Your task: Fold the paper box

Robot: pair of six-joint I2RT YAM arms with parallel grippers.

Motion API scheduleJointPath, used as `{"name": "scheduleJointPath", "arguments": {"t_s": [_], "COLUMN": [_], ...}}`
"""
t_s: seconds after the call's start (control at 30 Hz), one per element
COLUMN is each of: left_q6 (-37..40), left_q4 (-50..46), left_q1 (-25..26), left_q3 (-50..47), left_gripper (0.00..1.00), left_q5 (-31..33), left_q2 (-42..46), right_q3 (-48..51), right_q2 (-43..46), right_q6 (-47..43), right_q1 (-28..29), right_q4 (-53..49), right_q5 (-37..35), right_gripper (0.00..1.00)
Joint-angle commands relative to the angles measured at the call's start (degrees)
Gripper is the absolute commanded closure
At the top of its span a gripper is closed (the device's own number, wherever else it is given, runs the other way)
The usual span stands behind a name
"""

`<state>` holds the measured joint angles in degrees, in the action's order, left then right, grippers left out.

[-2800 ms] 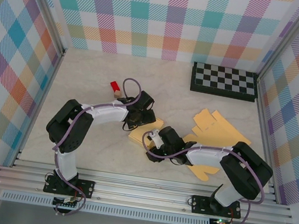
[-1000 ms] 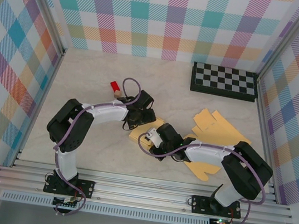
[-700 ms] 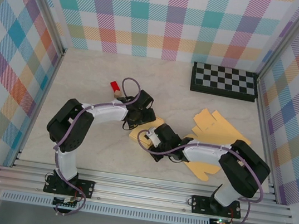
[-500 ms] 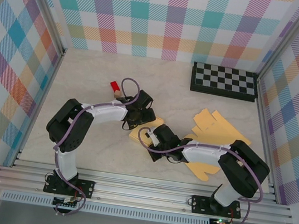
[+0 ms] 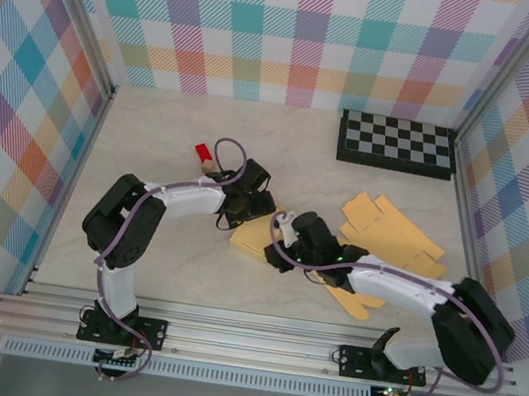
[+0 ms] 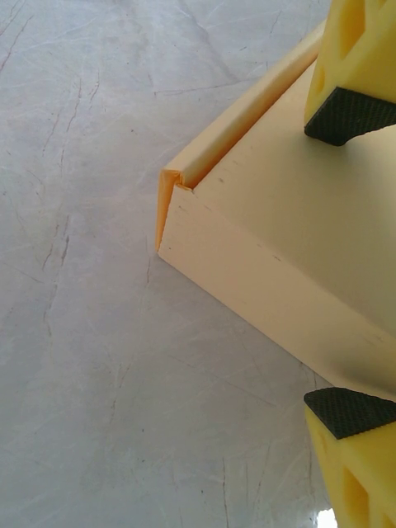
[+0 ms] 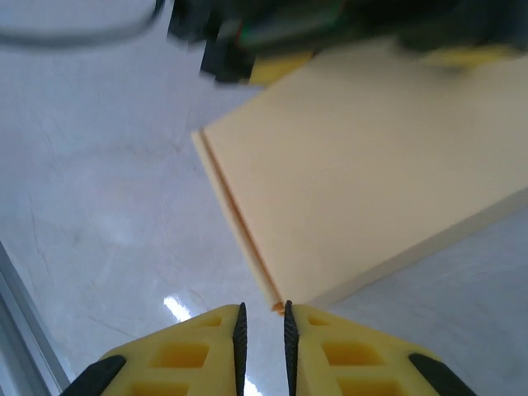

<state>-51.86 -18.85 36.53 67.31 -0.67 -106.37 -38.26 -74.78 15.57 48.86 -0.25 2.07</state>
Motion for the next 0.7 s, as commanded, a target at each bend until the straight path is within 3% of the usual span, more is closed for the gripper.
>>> {"name": "scheduleJointPath", "arguments": {"t_s": [0.0,0.13,0.27,0.47,0.67], "left_q6": [-0.57,-0.14,0.48,0.87,1.80], "left_q4": [-8.54,-8.81,-9.23,-9.16,-8.69], "left_q1": [-0.60,-0.59,-0.59,-0.59,-0.59], "left_q3": [-2.89,-2.64,-2.31,-1.92,-1.16], "left_gripper": [0.20,0.20,0.20,0.20,0.20], "left_q5": [0.92,1.18,1.39,0.80,-0.52], "left_q2": [-4.12,-4.11,-4.11,-4.33,-5.03], "right_q3": [0.63,-1.50,-5.61,-14.58,-19.58], "right_q2": [5.92,5.54,-4.22,-21.88,-30.87], "right_q6": [6.58,8.97,9.34,11.36,13.86], "right_q1": [-4.73,-11.85,-17.67,-18.80,-18.90], "right_q4": [-7.23,-10.70,-9.17,-5.37,-0.50], "right_q5": [-3.93,-2.14,5.45,11.88,14.98], "right_gripper": [0.82,0.85,0.86,0.96,1.00]}}
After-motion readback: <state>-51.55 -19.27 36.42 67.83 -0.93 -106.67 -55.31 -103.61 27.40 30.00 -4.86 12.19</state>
